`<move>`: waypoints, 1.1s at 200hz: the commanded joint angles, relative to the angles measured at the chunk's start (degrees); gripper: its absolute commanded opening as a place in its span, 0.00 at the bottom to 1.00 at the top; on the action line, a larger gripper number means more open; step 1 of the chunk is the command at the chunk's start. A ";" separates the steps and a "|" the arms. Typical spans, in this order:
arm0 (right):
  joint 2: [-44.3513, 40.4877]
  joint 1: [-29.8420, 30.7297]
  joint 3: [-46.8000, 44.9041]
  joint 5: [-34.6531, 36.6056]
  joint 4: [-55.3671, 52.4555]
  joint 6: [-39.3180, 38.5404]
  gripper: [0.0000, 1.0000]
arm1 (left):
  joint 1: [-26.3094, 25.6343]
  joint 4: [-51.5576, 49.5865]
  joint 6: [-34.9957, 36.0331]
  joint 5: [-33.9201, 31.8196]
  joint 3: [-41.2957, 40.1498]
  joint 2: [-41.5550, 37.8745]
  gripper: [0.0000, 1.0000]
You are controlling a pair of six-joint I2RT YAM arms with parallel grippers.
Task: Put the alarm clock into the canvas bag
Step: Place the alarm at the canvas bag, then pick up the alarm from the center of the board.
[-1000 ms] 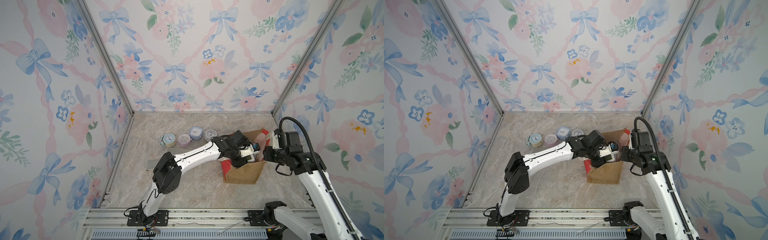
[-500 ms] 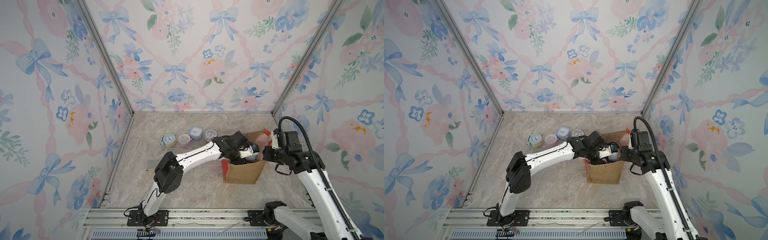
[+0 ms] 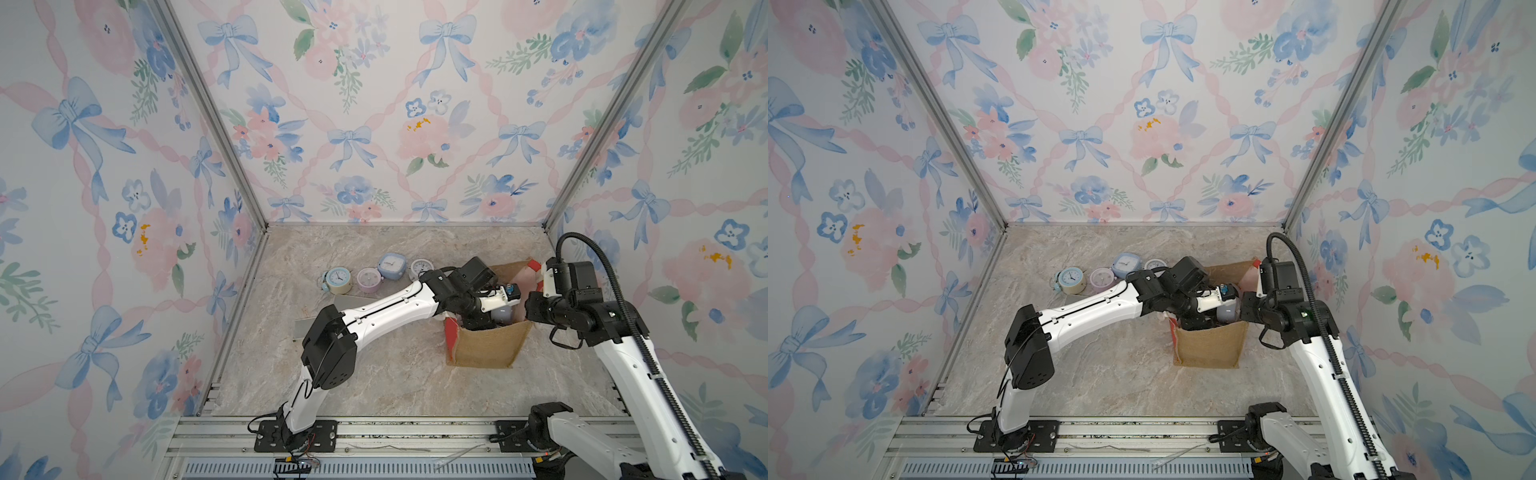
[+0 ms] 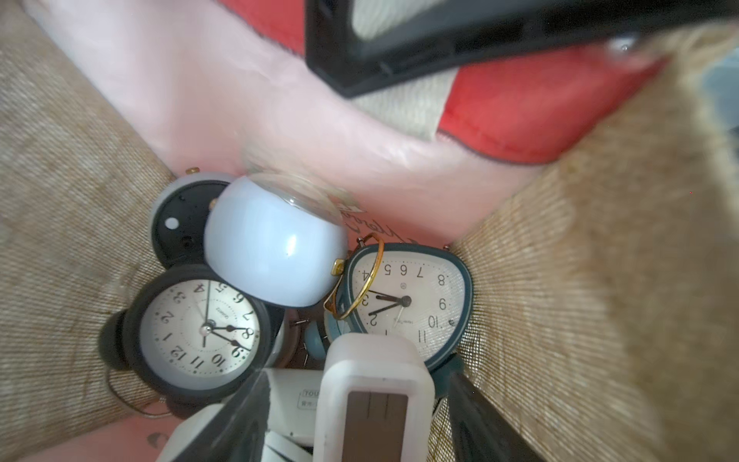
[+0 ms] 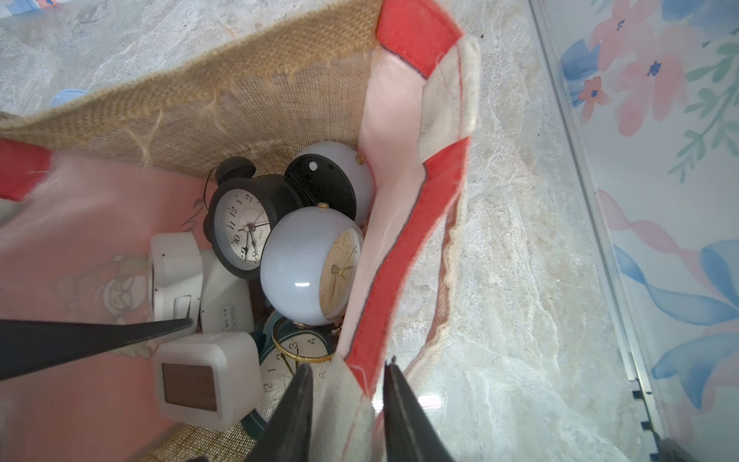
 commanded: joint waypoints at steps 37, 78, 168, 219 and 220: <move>0.49 -0.65 0.58 -0.19 -0.73 -0.64 0.32 | -0.01 -1.02 -2.81 -4.93 2.32 -5.81 0.71; 0.41 -0.71 0.55 -0.17 -0.77 -0.72 0.32 | 0.64 -0.96 -5.92 -11.59 2.50 -8.10 0.72; 0.09 -0.65 0.44 -0.23 -0.63 -0.72 0.32 | 8.20 -0.09 -15.61 -18.80 -1.72 -15.70 0.71; 0.16 -0.70 0.51 -0.26 -0.71 -0.73 0.32 | 16.96 5.77 -23.20 -20.13 -13.01 -23.19 0.74; 0.16 -0.67 0.56 -0.26 -0.67 -0.70 0.32 | 17.05 5.85 -23.35 -20.22 -13.21 -23.34 0.74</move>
